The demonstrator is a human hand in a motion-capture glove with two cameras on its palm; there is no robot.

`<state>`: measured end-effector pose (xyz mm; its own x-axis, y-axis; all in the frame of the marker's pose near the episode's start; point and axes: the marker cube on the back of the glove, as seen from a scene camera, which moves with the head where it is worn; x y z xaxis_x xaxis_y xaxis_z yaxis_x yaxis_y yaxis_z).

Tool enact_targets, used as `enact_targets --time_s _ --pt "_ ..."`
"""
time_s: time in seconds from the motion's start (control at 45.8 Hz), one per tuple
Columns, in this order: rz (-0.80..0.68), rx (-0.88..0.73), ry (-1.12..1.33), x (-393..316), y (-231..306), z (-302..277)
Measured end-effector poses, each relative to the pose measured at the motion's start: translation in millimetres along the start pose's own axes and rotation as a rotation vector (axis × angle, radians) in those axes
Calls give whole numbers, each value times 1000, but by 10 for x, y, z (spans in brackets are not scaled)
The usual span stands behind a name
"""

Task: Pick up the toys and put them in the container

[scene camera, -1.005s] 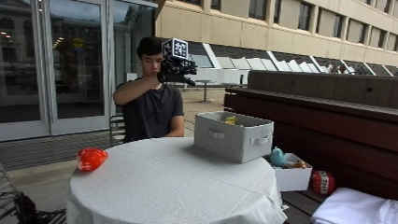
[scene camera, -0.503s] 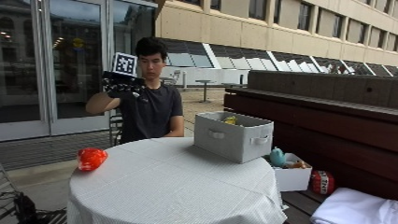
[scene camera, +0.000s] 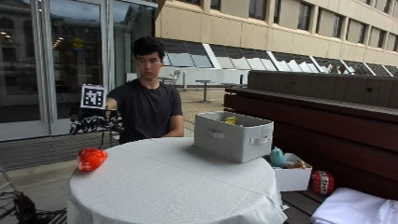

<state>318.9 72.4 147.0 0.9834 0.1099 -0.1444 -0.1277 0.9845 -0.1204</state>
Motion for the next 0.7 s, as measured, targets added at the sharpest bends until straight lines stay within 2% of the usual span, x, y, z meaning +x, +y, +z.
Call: enact_targets --time_s 0.437,0.699 --pt "49 -193 -21 168 150 804" --pt "56 -221 -91 172 163 1092"
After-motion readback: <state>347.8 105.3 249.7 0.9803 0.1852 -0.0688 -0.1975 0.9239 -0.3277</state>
